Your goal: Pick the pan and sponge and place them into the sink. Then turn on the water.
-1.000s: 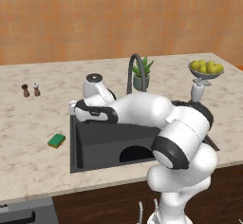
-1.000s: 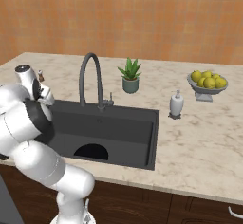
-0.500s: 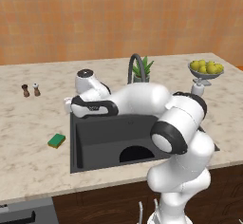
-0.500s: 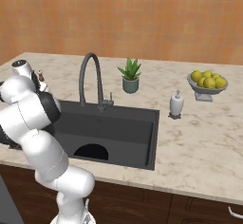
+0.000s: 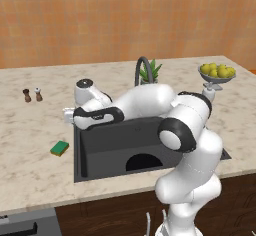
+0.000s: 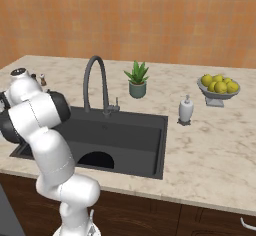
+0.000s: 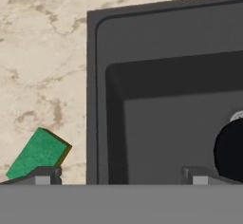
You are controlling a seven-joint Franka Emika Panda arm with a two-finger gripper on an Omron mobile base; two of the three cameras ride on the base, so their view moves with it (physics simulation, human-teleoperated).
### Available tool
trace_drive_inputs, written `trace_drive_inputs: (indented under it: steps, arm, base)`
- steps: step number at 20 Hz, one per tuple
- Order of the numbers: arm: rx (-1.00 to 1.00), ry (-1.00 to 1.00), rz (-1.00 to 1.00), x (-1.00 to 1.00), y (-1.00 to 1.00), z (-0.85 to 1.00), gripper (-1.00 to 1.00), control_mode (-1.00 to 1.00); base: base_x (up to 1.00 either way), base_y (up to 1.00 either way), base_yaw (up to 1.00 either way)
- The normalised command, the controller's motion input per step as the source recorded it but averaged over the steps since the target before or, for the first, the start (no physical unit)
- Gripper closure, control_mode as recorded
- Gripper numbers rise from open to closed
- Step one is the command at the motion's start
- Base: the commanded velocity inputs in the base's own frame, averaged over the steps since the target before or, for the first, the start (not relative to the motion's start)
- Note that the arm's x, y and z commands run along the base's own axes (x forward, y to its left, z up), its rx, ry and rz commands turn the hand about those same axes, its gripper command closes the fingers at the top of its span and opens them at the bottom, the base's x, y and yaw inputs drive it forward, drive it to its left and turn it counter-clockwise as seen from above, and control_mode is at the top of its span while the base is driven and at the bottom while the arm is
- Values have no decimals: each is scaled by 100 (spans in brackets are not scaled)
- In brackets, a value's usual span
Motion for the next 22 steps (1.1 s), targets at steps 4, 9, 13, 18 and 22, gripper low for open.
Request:
trace_drive_inputs:
  steps: [4,9,13,18,22]
  arm:
    - [2,2,-1,0,20,-8,-100,-100]
    - [0,3,-4,0,35,-15,-100,-100]
    - [0,3,-4,0,32,-13,-100,-100]
    - [0,4,-6,0,24,-9,-100,-100]
    - [0,5,-7,0,28,-16,-100,-100]
  base:
    - [0,0,0]
    - [0,0,0]
    - [0,0,0]
    - [0,0,0]
    - [0,0,0]
